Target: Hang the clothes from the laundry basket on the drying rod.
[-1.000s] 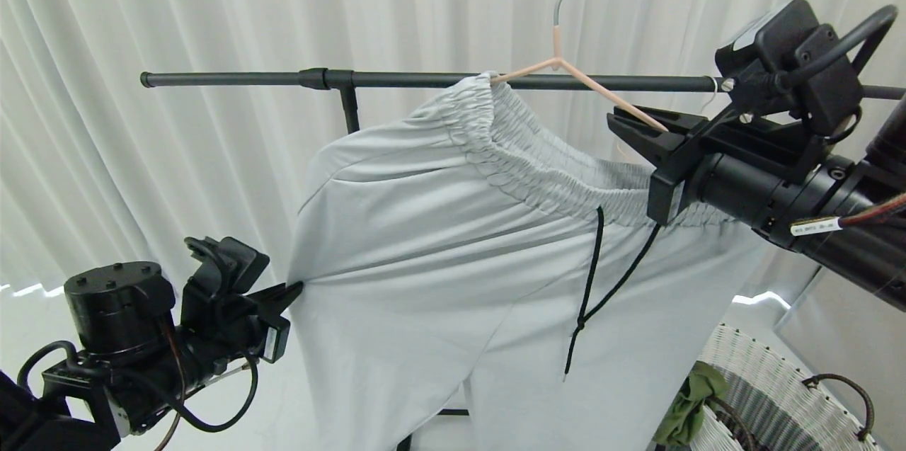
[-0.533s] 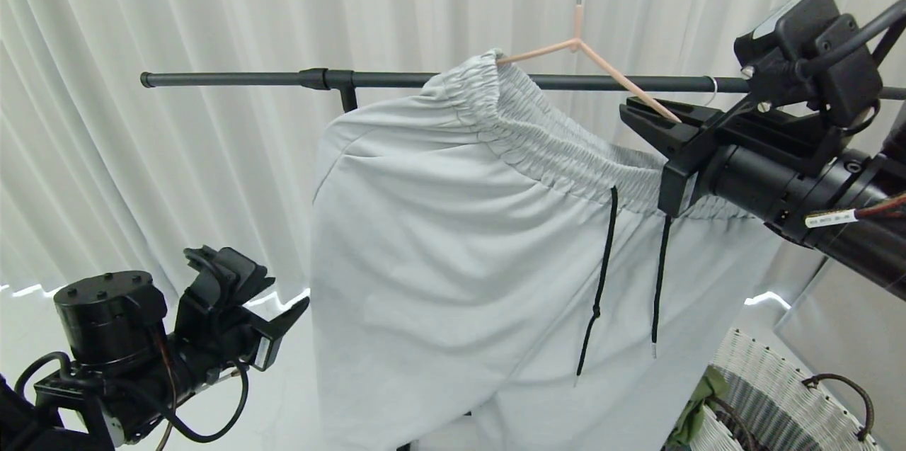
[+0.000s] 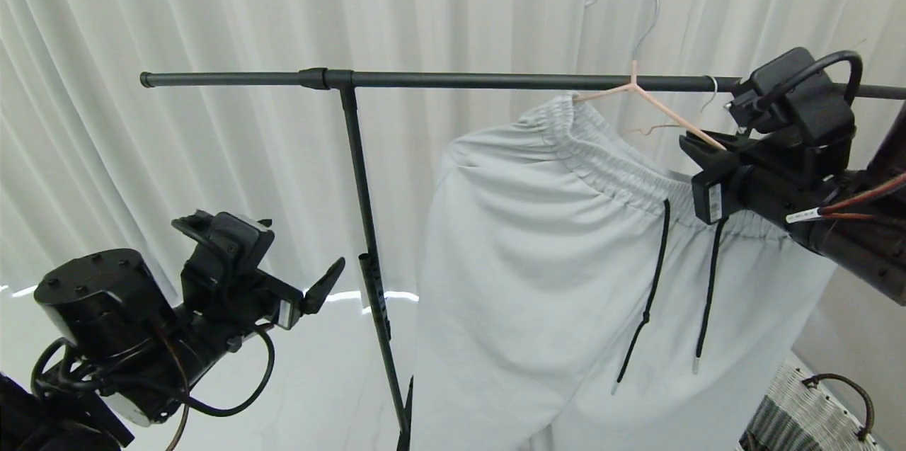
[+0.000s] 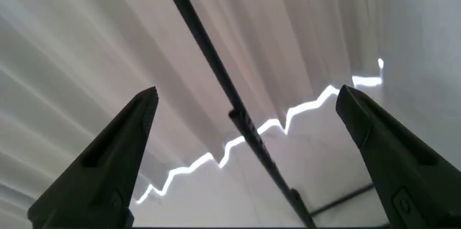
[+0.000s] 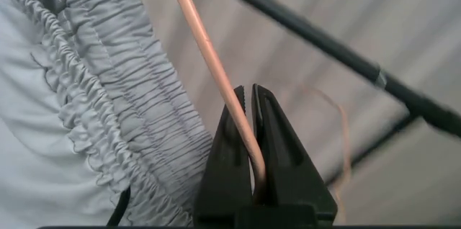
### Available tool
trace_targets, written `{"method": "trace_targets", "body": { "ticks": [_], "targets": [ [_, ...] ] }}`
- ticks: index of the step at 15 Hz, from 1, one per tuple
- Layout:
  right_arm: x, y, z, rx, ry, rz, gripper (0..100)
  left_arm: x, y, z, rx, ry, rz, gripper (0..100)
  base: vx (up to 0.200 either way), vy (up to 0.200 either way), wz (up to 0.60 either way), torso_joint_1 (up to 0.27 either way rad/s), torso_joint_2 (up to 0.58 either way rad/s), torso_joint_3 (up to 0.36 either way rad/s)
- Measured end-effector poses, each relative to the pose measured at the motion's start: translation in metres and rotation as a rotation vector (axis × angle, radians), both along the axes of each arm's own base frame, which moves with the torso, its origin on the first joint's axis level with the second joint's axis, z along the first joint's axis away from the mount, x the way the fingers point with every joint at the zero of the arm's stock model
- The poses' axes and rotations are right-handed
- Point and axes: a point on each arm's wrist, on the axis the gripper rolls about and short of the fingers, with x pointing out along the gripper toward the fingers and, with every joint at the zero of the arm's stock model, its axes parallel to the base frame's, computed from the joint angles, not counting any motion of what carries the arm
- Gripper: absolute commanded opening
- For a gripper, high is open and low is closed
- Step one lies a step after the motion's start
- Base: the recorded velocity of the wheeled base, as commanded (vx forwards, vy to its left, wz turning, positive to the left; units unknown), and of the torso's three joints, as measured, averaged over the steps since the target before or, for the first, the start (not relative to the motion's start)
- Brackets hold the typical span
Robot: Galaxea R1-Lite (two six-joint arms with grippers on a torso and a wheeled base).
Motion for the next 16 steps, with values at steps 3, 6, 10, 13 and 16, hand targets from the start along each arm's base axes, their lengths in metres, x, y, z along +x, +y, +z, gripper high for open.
{"method": "trace_targets", "body": {
  "ticks": [3,6,10,13,16],
  "targets": [
    [0.003,-0.019,-0.011,-0.033,0.061,-0.104,0,-0.004,-0.021,0.004,-0.053,-0.009,0.096,100,0.000,0.000,0.00,0.000,0.00,0.000],
    [0.002,-0.036,-0.023,-0.051,0.109,-0.167,0,-0.014,-0.022,0.000,-0.041,0.018,0.137,100,0.000,0.000,0.00,0.000,0.00,0.000],
    [0.007,-0.061,-0.034,-0.070,0.160,-0.274,0,-0.041,-0.004,-0.011,0.035,0.182,0.211,100,0.000,0.000,0.00,0.000,0.00,0.000],
    [0.009,-0.067,-0.040,-0.069,0.182,-0.303,0,-0.052,0.017,-0.015,0.070,0.299,0.299,100,0.000,0.000,0.00,0.000,0.00,0.000],
    [0.014,-0.070,-0.045,-0.062,0.203,-0.320,0,-0.056,0.022,-0.013,0.060,0.293,0.305,100,0.000,0.000,0.00,0.000,0.00,0.000]
  ]
}}
